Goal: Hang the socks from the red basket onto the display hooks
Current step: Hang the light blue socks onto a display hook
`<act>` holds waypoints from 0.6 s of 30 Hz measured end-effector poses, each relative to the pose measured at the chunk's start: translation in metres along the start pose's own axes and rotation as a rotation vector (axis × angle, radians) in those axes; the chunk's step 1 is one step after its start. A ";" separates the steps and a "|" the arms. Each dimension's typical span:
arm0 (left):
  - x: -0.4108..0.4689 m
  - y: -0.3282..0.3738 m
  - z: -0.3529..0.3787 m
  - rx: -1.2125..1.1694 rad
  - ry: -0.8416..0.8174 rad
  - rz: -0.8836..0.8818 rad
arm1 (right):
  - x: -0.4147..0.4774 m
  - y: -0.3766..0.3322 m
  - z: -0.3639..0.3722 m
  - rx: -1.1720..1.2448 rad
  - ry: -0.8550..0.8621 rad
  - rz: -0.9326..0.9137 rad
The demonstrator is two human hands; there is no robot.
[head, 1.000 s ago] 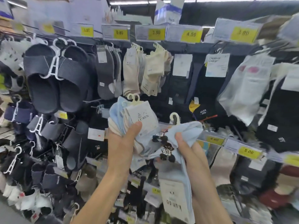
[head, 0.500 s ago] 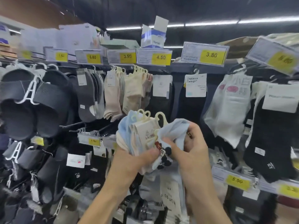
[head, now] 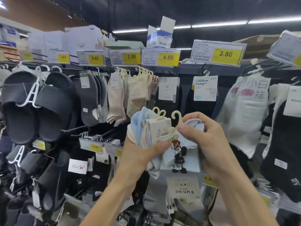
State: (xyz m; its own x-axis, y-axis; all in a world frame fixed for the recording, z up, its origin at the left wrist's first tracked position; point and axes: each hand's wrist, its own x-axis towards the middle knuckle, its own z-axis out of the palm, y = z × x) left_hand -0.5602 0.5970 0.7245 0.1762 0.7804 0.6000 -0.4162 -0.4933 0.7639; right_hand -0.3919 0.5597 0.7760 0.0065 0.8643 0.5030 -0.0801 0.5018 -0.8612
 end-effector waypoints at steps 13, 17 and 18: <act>0.055 0.002 -0.091 0.110 0.065 0.127 | 0.064 0.021 0.075 -0.069 0.081 0.050; 0.078 0.006 -0.136 0.019 0.071 0.127 | 0.102 0.023 0.101 -0.260 0.240 -0.075; 0.082 0.006 -0.148 0.005 0.082 0.117 | 0.114 0.023 0.106 -0.271 0.308 -0.102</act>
State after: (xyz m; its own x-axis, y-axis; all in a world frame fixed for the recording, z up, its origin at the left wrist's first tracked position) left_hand -0.6802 0.7148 0.7435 0.0530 0.7464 0.6633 -0.4253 -0.5841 0.6913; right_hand -0.4989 0.6662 0.8210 0.3018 0.7593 0.5766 0.2010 0.5405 -0.8170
